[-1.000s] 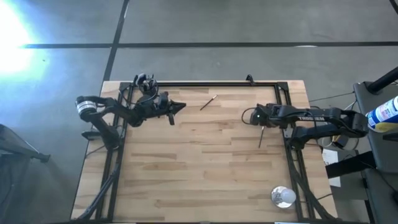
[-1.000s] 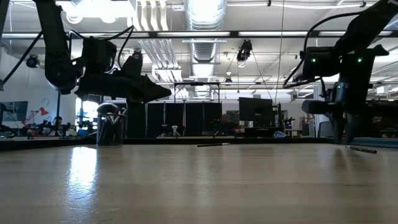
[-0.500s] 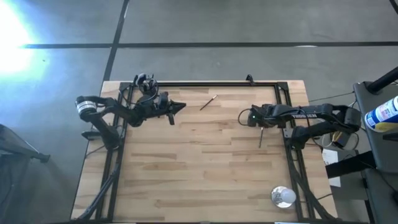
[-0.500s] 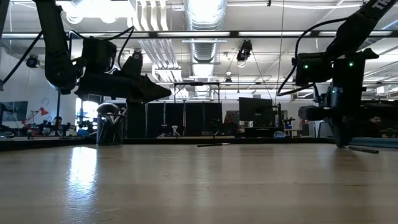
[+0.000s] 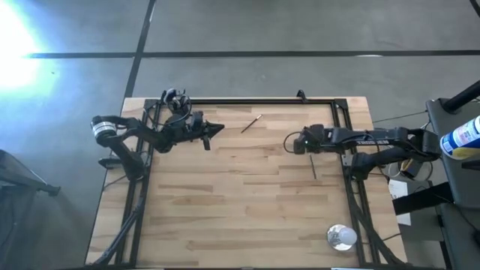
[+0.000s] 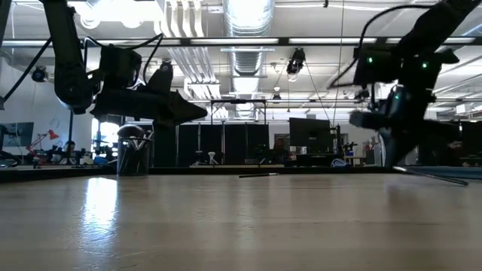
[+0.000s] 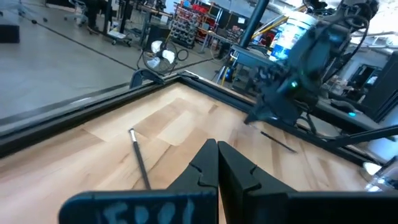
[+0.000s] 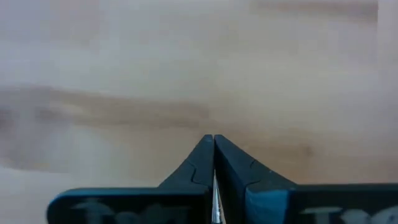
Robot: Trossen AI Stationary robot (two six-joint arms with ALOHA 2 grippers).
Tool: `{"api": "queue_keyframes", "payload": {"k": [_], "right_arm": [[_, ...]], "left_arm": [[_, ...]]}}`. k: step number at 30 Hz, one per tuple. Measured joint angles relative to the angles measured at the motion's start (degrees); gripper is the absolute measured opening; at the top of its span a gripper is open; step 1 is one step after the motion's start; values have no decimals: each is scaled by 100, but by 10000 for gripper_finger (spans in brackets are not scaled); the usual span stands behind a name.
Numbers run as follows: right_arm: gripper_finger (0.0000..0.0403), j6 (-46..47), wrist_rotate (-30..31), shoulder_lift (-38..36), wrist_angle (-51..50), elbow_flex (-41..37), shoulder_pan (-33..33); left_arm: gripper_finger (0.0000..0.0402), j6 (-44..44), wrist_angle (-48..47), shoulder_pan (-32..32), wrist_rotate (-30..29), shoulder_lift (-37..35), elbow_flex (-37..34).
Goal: Put items in baskets/containers
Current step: Put the eyeshadow brush into the holder
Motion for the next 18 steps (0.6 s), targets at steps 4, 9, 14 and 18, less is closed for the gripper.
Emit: {"api": "queue_keyframes", "payload": {"k": [4, 9, 14, 18], "right_arm": [[8, -587, 291, -416, 542, 161, 162], [8, -1756, 276, -697, 2022, 179, 237], [8, -1767, -110, -758, 1666, 183, 231], [13, -1252, -96, -635, 477, 210, 193]], "left_arm": [[0, -242, 1, 99, 337, -5, 8], [0, -450, 4, 103, 737, -8, 124], [16, -651, -1, -121, 733, -9, 285], [50, -666, -36, -402, 638, -9, 413]]}}
